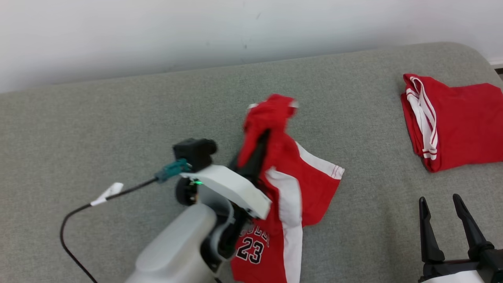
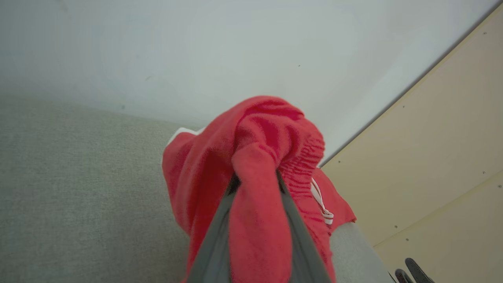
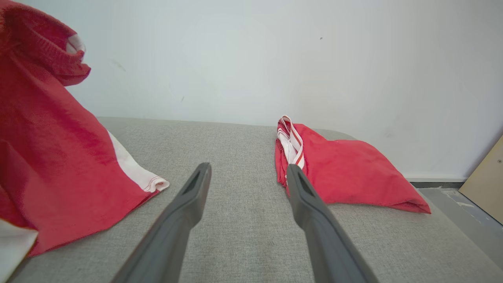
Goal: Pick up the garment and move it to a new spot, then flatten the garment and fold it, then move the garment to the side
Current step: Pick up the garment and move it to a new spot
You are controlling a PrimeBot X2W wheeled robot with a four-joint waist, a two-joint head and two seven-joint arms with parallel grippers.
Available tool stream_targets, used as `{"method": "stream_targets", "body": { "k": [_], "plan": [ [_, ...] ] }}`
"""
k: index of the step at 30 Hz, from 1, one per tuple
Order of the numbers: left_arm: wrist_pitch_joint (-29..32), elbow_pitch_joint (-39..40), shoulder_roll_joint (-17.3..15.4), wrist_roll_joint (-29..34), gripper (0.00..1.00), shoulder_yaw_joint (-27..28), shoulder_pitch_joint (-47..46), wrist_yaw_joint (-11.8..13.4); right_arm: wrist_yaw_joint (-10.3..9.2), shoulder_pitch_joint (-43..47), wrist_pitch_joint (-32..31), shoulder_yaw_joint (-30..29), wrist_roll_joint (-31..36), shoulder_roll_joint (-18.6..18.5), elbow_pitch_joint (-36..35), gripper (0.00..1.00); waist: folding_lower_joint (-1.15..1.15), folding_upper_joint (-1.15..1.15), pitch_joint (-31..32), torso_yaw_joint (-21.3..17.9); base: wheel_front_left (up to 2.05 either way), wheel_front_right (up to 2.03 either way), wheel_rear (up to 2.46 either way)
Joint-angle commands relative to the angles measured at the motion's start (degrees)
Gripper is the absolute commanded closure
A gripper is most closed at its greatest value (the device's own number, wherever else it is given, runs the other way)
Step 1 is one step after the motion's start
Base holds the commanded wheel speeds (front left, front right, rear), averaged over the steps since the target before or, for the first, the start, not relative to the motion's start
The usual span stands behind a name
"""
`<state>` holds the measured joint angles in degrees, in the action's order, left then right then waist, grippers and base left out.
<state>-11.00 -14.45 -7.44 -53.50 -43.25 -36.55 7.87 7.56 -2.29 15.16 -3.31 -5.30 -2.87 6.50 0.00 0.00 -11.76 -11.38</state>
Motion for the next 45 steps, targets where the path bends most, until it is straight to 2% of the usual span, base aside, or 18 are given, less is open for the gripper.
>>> {"method": "stream_targets", "body": {
  "k": [1,5,8,9,10,11,15,18,23,31,35,40,45],
  "plan": [
    [-0.92,-3.12,-0.10,0.36,1.00,1.13,-1.06,0.26,-0.15,-0.48,-0.06,0.02,-0.24,-0.06,-0.01,0.00,0.00,0.00,-0.46,-0.34,0.00,0.00,0.00],
    [-3.03,-12.80,-0.71,1.16,1.00,3.77,-2.39,0.81,-0.15,-0.71,-0.06,-0.03,-0.12,-0.06,0.10,0.00,0.00,0.00,-0.68,-0.26,0.00,0.00,0.00],
    [-3.38,-19.56,-1.91,3.74,0.99,3.38,-3.60,1.16,-0.15,-0.42,-0.06,0.17,0.11,-0.06,0.56,0.00,0.00,0.00,-0.55,0.16,0.00,0.00,0.00],
    [-3.55,-21.62,-2.11,4.61,0.74,3.05,-3.86,1.30,-0.15,-0.39,-0.06,0.22,0.18,-0.06,0.69,0.00,0.00,0.00,-0.40,0.32,0.00,0.00,0.00],
    [-3.71,-23.14,-2.36,5.84,0.29,2.53,-4.23,1.25,-0.15,-0.33,-0.06,0.28,0.25,-0.07,0.86,0.00,0.00,0.00,-0.22,0.47,0.00,0.00,0.00],
    [-3.78,-24.27,-2.45,6.42,0.00,2.38,-4.61,1.26,-0.15,-0.24,-0.06,0.20,0.28,-0.07,0.94,0.00,0.00,0.00,-0.03,0.71,0.00,0.00,0.00],
    [-4.18,-26.57,-2.68,9.18,0.00,2.26,-4.97,0.69,-0.15,0.28,-0.06,0.09,0.38,-0.06,1.29,0.00,0.00,0.00,0.84,1.86,0.00,0.00,0.00],
    [-4.15,-24.96,-3.59,12.43,0.00,3.11,-4.52,0.98,-0.15,0.71,-0.06,-0.02,0.49,-0.06,1.47,0.00,0.00,0.00,1.79,2.61,0.00,0.00,0.00],
    [-4.08,-17.55,-5.49,18.45,0.00,6.55,0.85,1.84,-0.15,1.43,-0.06,-0.73,1.27,-0.07,0.90,0.00,0.00,0.00,4.10,3.62,0.00,0.00,0.00],
    [-4.10,-3.56,-8.58,28.59,0.00,12.34,14.44,3.94,-0.15,4.01,-0.06,-2.92,2.62,-0.07,-0.37,0.00,0.00,0.00,8.48,5.68,0.00,0.00,0.00],
    [-4.09,1.23,-8.82,32.06,0.00,16.53,21.72,5.05,-0.15,4.97,-0.06,-3.44,3.39,-0.05,-0.64,0.00,0.00,0.00,9.88,6.39,0.00,0.00,0.00],
    [-4.11,5.38,-7.60,35.36,0.00,22.00,30.88,5.63,-0.15,5.57,-0.07,-3.46,3.63,-0.06,-0.57,0.00,0.00,0.00,10.98,6.87,0.00,0.00,0.00],
    [-4.11,9.02,-5.59,38.14,0.00,27.58,38.57,4.08,-0.15,6.02,-0.07,-2.51,3.88,-0.07,0.14,0.00,0.00,0.00,11.69,7.53,0.00,0.00,0.00]
  ]
}}
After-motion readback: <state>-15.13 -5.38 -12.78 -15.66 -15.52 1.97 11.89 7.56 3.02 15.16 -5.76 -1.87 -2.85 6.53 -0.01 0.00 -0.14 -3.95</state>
